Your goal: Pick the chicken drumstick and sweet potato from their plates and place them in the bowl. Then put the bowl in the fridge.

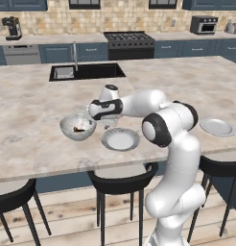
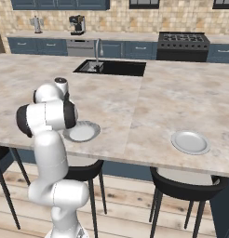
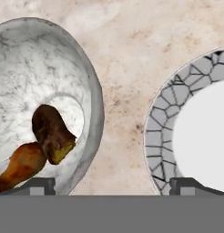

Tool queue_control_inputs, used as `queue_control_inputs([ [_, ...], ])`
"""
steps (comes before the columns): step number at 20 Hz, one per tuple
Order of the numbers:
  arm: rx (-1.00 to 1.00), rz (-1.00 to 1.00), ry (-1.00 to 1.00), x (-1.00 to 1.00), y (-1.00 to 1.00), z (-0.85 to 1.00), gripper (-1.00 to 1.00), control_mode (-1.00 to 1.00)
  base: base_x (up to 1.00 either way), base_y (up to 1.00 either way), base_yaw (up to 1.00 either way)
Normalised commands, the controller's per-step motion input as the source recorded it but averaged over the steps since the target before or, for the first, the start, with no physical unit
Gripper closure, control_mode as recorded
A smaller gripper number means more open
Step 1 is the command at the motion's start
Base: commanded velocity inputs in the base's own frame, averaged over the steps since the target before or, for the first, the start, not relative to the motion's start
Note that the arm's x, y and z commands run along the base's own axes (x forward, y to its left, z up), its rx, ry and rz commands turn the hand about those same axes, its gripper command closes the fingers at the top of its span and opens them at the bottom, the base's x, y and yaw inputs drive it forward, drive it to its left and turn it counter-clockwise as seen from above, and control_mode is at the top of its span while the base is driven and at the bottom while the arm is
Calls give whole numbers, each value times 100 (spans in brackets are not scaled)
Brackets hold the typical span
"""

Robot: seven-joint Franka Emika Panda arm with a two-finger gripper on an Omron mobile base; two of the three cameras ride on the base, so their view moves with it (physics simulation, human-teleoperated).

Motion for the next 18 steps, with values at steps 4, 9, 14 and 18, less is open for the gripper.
queue_control_inputs([
  [4, 0, 0, 0, 34, 6, -23, -100, -100, 0, 0, 0],
  [9, 0, 0, 0, 28, 11, -21, -100, -100, 0, 0, 0],
  [14, 0, 0, 0, 26, 14, -16, -100, -100, 0, 0, 0],
  [18, 0, 0, 0, 25, 12, -10, -100, -100, 0, 0, 0],
])
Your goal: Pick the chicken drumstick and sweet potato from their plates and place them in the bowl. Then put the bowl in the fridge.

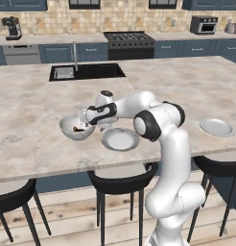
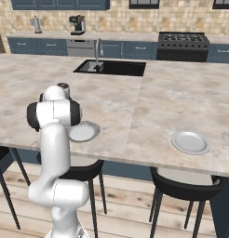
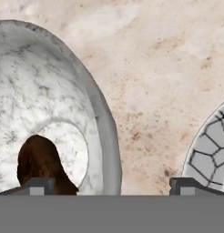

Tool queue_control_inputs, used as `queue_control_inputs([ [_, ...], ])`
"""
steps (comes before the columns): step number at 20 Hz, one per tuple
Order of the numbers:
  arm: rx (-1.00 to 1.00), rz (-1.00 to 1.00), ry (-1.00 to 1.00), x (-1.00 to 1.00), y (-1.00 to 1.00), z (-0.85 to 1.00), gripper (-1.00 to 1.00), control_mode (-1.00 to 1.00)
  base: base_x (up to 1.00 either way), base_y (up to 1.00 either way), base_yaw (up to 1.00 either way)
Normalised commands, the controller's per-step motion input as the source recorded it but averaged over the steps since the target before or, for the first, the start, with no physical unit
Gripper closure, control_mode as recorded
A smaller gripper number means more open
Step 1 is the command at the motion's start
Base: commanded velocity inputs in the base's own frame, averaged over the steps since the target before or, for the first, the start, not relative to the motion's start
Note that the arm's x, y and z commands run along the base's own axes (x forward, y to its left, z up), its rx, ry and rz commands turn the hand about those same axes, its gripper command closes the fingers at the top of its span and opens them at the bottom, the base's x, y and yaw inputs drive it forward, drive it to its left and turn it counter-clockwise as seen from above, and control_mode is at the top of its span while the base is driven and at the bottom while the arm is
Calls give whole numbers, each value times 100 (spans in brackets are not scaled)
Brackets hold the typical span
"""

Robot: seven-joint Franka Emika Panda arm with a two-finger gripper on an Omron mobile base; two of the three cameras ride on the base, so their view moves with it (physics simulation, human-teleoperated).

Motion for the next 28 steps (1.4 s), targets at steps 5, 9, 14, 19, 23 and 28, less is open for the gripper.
queue_control_inputs([
  [5, 0, 0, 0, 19, 11, -9, -100, -100, 0, 0, 0],
  [9, 0, -2, 1, -4, 7, -14, 100, -100, 0, 0, 0],
  [14, 3, -3, 5, -18, 0, -13, 100, -100, 0, 0, 0],
  [19, 11, -2, 3, -32, -2, -2, 100, -100, 0, 0, 0],
  [23, 14, 0, -6, -39, -16, 34, 100, -100, 0, 0, 0],
  [28, 6, -3, -14, -46, -17, 45, 100, -100, 0, 0, 0],
])
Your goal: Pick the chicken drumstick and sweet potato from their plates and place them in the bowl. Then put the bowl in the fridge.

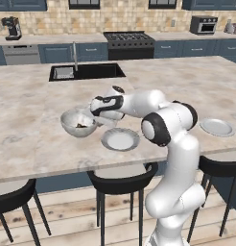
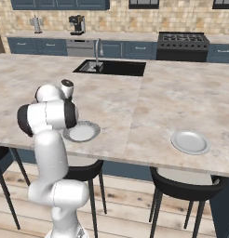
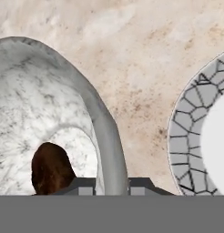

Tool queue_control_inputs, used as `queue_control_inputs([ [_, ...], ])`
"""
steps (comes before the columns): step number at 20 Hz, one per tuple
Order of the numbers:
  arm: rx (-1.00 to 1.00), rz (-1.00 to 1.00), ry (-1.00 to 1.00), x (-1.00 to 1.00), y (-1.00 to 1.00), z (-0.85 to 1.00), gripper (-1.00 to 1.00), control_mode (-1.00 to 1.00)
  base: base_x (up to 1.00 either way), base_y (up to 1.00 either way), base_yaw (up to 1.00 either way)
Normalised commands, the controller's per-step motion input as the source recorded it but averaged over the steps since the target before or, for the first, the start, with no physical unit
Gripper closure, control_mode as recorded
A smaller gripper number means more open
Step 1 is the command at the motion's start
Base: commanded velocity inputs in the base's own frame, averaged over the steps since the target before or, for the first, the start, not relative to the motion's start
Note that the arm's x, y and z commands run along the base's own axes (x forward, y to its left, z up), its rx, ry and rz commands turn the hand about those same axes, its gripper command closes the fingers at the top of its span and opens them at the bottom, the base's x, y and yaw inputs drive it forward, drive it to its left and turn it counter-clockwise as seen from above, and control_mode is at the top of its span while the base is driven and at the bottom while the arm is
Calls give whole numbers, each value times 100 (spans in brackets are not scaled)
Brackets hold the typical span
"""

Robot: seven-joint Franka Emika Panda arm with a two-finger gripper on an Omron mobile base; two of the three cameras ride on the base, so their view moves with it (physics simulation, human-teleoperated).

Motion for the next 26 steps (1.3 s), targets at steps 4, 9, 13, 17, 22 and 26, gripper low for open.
queue_control_inputs([
  [4, 2, -15, -11, -46, -23, 43, 100, -100, 0, 0, 0],
  [9, 0, -24, -4, -47, -28, 44, 100, -100, 0, 0, 0],
  [13, 0, -27, 0, -43, -26, 47, 100, -100, 0, 0, 0],
  [17, 9, -30, 1, -46, -23, 48, 100, -100, 0, 0, 0],
  [22, 3, -28, 0, -48, -27, 40, 100, -100, 0, 0, 0],
  [26, 1, -32, 0, -48, -31, 22, 100, -100, 0, 0, 0],
])
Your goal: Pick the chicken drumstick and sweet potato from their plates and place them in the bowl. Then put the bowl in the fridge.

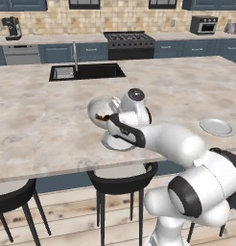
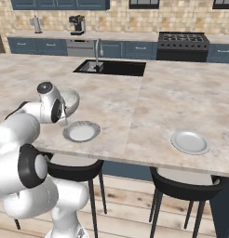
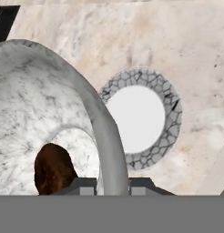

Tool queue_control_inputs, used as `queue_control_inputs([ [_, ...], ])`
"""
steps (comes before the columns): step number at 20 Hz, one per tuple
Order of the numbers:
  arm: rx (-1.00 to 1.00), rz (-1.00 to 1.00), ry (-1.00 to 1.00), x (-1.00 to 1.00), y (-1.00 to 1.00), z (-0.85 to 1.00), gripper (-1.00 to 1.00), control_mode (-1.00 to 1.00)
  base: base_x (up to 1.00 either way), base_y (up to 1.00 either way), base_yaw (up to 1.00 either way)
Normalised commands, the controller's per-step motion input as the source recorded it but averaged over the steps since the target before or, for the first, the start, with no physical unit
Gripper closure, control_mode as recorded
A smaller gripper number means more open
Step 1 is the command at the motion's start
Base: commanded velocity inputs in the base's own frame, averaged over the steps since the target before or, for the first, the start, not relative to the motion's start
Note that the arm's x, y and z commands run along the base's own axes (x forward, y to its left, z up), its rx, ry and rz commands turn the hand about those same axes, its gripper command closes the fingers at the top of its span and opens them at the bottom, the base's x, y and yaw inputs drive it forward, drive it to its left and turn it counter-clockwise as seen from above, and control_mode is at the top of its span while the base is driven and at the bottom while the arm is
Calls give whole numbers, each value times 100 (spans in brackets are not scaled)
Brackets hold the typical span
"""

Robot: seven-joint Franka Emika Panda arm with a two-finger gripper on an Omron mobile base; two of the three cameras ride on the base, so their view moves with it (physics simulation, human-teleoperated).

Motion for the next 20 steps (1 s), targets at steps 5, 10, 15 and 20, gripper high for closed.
queue_control_inputs([
  [5, 0, -30, 1, -46, -35, 21, 100, -100, 0, 0, 0],
  [10, 0, -23, 7, -41, -44, 18, 100, -100, 0, 0, 0],
  [15, 0, -5, 2, -44, -36, 5, 100, -100, 0, 0, 0],
  [20, 0, 1, 0, -47, -29, 0, 100, -100, 0, 0, 0],
])
